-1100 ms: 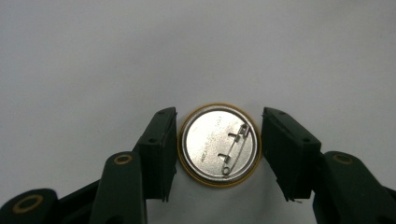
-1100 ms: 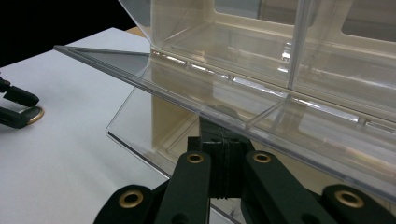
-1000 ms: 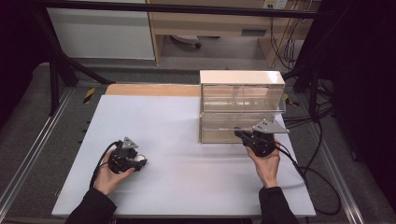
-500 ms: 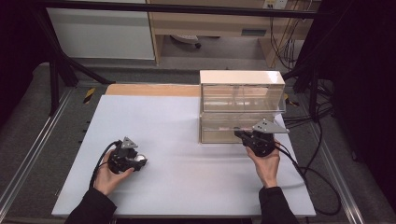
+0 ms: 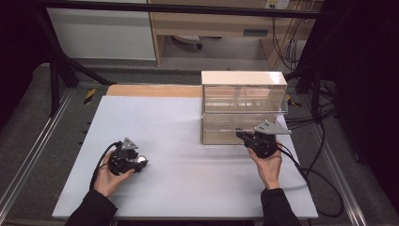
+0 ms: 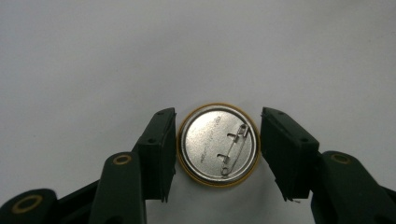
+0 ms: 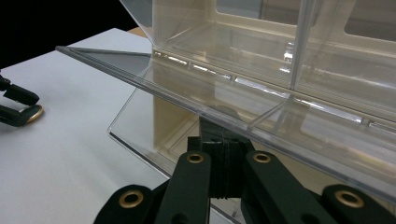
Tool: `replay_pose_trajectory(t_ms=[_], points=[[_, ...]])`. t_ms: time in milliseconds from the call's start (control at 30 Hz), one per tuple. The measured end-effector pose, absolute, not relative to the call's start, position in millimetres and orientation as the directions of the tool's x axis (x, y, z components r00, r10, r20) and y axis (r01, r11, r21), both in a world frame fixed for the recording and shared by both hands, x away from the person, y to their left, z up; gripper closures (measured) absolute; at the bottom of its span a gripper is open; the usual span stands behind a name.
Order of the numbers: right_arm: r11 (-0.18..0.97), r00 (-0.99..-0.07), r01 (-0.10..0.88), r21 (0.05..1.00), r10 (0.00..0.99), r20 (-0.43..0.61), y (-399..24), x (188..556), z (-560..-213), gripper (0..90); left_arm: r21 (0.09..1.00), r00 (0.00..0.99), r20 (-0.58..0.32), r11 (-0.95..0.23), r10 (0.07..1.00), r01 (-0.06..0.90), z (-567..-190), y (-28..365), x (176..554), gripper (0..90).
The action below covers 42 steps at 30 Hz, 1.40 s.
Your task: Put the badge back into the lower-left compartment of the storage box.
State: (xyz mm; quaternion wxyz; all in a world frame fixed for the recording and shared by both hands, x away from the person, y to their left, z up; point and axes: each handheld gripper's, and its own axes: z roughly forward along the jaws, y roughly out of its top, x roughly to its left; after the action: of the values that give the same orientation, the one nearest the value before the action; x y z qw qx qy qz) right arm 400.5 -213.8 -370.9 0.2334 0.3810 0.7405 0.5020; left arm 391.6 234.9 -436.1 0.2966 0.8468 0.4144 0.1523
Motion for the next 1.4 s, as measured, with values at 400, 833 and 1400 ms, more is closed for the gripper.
replay_pose_trajectory(t_ms=[400,833,1400], points=[[0.203,-0.596,0.327,0.923,0.802,0.035,-215.2,401.0,-369.8,90.0,0.642,0.626,0.011,-0.486,0.779,0.593,-430.1,228.2,386.6,46.3],[0.206,-0.597,0.327,0.922,0.802,0.033,-215.2,401.2,-370.0,90.0,0.657,0.651,0.012,-0.497,0.759,0.567,-425.3,214.0,379.8,46.3],[0.207,-0.598,0.33,0.921,0.801,0.034,-215.1,401.4,-370.1,90.0,0.672,0.682,0.025,-0.517,0.731,0.53,-419.9,189.8,370.9,46.4]])
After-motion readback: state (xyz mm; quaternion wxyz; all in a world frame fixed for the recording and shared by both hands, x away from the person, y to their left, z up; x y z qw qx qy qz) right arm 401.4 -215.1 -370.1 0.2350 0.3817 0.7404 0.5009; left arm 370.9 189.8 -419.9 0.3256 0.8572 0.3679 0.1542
